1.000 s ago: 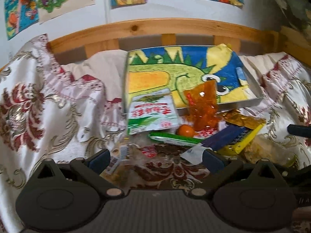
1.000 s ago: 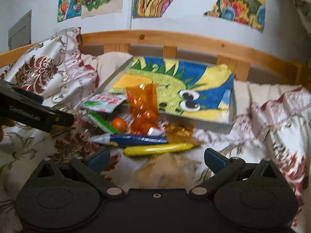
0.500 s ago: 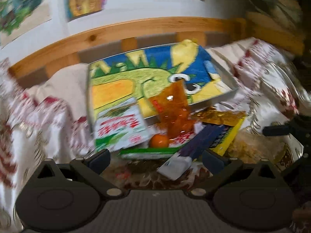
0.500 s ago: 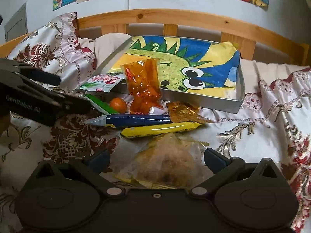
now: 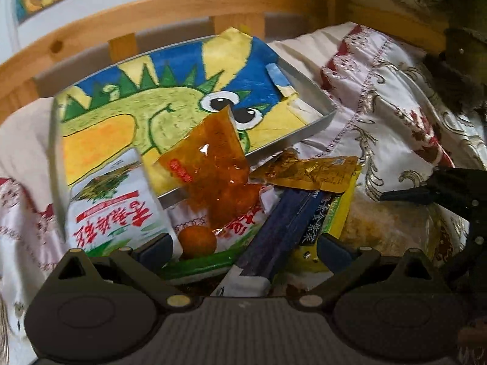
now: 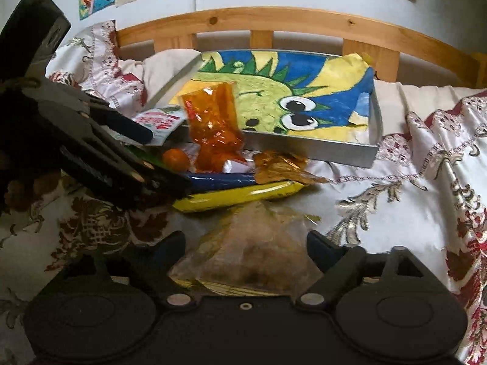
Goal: Organize snacks
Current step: 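Move both tools down toward the snacks beside the metal tray, then grasp the dark blue stick packet with the left tool while the right tool grasps the clear snack bag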
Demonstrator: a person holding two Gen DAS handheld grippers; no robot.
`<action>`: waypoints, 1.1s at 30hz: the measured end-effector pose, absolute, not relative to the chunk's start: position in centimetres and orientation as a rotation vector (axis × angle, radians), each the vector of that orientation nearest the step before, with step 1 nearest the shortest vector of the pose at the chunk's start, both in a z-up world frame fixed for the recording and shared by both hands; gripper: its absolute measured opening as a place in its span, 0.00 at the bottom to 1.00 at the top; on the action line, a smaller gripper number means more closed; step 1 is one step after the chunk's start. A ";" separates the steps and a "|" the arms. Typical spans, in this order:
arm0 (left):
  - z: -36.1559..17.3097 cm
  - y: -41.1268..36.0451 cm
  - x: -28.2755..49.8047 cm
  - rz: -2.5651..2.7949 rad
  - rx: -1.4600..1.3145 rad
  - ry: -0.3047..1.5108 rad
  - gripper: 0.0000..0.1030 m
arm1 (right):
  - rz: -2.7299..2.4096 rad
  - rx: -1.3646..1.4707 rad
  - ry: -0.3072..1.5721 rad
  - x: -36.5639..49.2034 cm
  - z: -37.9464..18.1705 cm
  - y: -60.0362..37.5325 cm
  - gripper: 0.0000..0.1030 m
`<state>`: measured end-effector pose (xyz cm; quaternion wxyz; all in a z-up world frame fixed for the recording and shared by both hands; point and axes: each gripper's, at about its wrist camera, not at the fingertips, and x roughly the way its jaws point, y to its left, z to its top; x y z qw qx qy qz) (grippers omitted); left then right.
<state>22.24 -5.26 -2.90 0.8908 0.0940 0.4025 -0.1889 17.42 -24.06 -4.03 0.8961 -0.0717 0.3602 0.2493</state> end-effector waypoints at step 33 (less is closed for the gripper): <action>-4.6 -4.5 26.7 -0.534 -0.074 1.023 0.63 | 0.523 -0.199 0.756 17.7 -4.4 -25.8 0.81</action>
